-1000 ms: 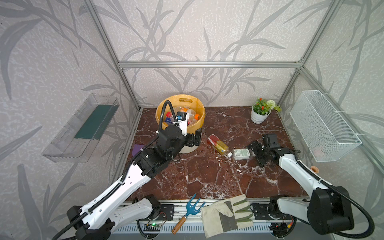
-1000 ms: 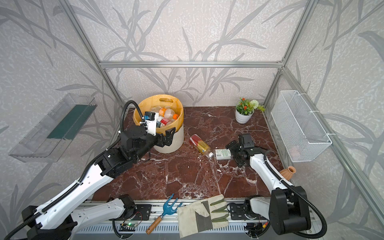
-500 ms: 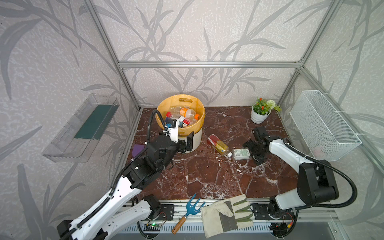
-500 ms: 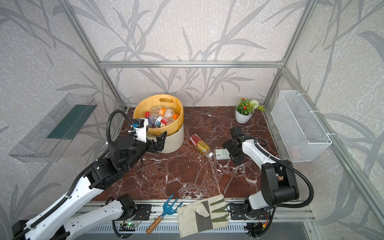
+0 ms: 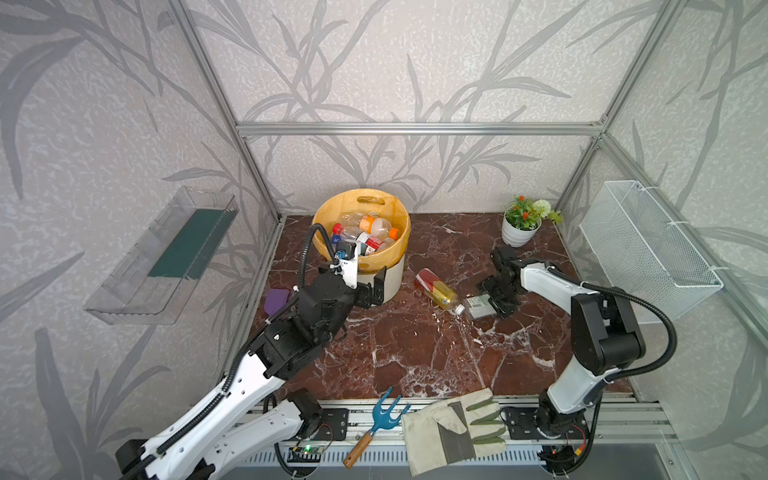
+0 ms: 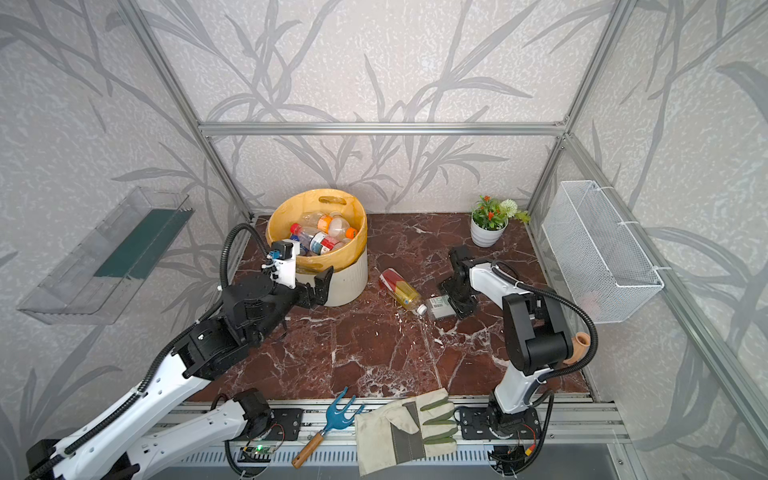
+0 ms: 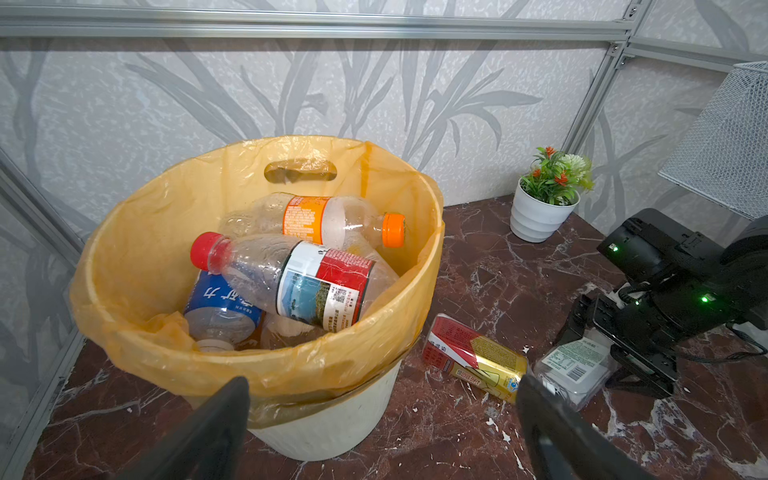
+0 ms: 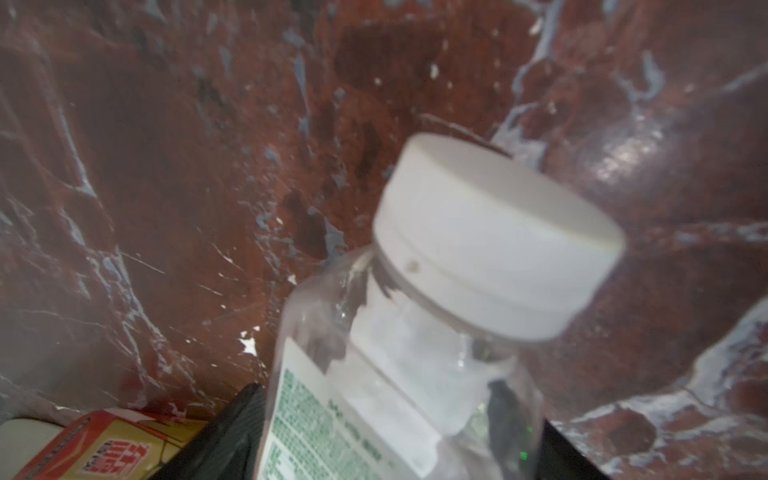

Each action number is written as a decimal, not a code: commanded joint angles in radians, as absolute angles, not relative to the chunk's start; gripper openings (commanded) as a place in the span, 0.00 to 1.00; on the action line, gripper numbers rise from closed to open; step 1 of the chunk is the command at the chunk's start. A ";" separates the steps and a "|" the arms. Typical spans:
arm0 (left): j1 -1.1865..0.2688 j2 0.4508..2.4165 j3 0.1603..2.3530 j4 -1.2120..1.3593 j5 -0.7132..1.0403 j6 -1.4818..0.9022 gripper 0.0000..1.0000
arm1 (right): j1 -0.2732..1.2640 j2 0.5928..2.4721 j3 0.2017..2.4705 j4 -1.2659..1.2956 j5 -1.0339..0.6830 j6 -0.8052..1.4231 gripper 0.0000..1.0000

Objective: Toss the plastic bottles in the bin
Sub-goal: 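Grasp the white-capped bottle with the right gripper while the left gripper draws back, then lift the white-capped bottle and carry it over the bin with the right gripper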

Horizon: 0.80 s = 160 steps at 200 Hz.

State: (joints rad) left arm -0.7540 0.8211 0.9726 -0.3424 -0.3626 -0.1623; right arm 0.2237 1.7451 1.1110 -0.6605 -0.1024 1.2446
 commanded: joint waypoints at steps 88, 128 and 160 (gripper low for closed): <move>-0.759 0.797 0.968 -0.370 -0.407 -0.139 0.99 | 0.188 1.770 1.096 -0.744 -0.061 1.194 0.92; -0.760 0.792 0.965 -0.369 -0.427 -0.143 0.99 | 0.187 1.826 1.114 -0.743 -0.081 1.147 0.82; -0.760 0.778 0.960 -0.378 -0.482 -0.171 0.99 | 0.177 1.821 1.095 -0.723 -0.103 1.133 0.71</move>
State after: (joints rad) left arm -0.7540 0.7979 0.9714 -0.3637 -0.4187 -0.1574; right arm 0.1875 1.8080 1.1145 -0.7269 -0.0925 1.1561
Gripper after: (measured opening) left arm 0.994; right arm 0.719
